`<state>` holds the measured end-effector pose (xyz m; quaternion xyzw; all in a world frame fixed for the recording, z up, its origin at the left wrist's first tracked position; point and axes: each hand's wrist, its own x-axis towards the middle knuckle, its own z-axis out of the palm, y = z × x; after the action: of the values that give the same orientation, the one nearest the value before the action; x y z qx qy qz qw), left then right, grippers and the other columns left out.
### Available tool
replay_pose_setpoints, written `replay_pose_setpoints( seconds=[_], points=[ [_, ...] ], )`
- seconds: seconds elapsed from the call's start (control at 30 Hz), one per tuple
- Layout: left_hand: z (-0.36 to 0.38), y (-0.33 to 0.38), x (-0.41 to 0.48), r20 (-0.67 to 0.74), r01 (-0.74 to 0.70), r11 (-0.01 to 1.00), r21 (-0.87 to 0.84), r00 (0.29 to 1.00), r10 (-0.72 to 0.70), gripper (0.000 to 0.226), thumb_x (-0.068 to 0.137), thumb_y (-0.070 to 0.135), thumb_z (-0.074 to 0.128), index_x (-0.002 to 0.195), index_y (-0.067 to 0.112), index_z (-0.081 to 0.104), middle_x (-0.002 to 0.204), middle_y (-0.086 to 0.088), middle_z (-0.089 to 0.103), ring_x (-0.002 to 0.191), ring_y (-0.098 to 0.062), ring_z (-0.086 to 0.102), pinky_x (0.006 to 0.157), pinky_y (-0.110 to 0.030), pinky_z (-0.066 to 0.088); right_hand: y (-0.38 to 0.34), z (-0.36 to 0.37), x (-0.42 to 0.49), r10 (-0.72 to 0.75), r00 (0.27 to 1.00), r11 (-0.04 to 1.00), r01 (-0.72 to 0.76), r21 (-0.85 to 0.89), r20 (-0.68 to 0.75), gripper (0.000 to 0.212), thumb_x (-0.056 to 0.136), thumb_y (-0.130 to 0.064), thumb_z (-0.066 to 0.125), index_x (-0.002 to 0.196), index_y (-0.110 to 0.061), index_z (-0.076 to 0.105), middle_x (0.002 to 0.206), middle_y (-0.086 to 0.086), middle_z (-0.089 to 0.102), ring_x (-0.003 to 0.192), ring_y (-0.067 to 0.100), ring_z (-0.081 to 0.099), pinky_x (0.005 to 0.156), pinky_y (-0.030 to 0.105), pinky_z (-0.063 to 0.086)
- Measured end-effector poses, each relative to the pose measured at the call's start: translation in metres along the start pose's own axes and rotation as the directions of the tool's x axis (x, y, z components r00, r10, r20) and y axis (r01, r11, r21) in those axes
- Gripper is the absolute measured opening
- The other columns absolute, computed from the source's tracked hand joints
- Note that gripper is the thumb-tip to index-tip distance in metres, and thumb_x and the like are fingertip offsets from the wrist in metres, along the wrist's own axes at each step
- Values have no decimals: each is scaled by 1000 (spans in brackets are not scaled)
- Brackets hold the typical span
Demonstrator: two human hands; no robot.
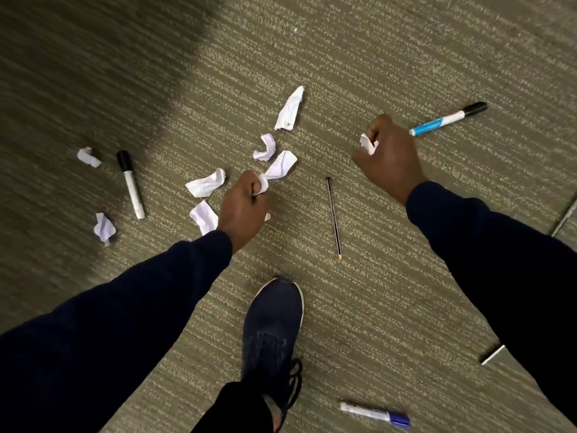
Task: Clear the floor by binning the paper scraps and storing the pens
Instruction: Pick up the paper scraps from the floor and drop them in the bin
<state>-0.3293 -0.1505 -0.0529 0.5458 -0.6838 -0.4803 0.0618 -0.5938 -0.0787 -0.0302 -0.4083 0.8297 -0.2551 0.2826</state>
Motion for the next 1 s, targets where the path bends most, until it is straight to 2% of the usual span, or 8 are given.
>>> replay_pose_setpoints(
  seconds=[0.13,0.3,0.4,0.47,0.63,0.87,0.93,1.0],
  points=[
    [-14,2,9,-73,7,1000,17,997,-5,23,101,25,49,87,9,39,67,-2,44,58,-13,42,56,-41,46,-35,15,16,-102,990,993,97,62,96,36,86,-14,64,121,-11,55,83,5,62,69,22,56,63,36,49],
    [-24,11,34,-133,-31,986,165,990,53,4,91,10,42,88,13,42,65,-1,48,62,-26,46,57,-38,37,-71,48,48,-217,919,930,297,-216,328,71,90,-8,54,155,-26,33,90,5,56,78,24,56,66,33,40],
    [-26,17,49,-119,-64,969,240,988,95,5,89,9,42,90,14,43,64,-1,46,65,-30,47,56,-35,30,-79,67,57,-144,850,850,368,-376,507,76,93,-7,53,158,-32,23,115,20,60,97,36,61,75,37,46],
    [-26,21,57,-106,-68,959,275,989,101,4,88,10,42,89,14,43,63,0,45,65,-30,47,57,-33,28,-80,74,59,-139,856,826,378,-419,498,65,93,-5,51,152,-26,35,117,22,61,97,39,63,77,40,52],
    [-28,25,59,-86,-92,964,251,990,116,4,86,11,43,86,15,44,61,1,46,59,-25,43,51,-33,28,-68,76,58,-92,951,887,214,-409,296,26,97,-5,45,121,-2,53,97,22,65,81,34,62,64,36,45],
    [-47,24,17,-77,-58,986,154,994,71,8,88,8,44,83,14,44,61,1,47,51,-13,36,48,-29,30,-73,32,26,81,989,994,-70,-87,123,12,90,-15,63,99,-8,61,87,7,64,66,19,57,52,25,36],
    [-59,37,-2,-89,-31,990,134,995,43,7,88,9,45,82,13,46,61,0,49,51,-13,37,47,-28,31,-90,15,1,124,985,992,-126,4,119,15,89,-16,64,99,-5,63,88,8,69,71,25,66,55,29,50],
    [-74,53,-23,-98,-6,993,116,995,18,5,88,10,46,83,12,47,61,0,49,51,-14,38,47,-28,32,-112,0,-27,185,973,976,-199,89,138,17,90,-18,65,101,-5,65,95,10,72,82,29,71,70,45,60]
  ],
)
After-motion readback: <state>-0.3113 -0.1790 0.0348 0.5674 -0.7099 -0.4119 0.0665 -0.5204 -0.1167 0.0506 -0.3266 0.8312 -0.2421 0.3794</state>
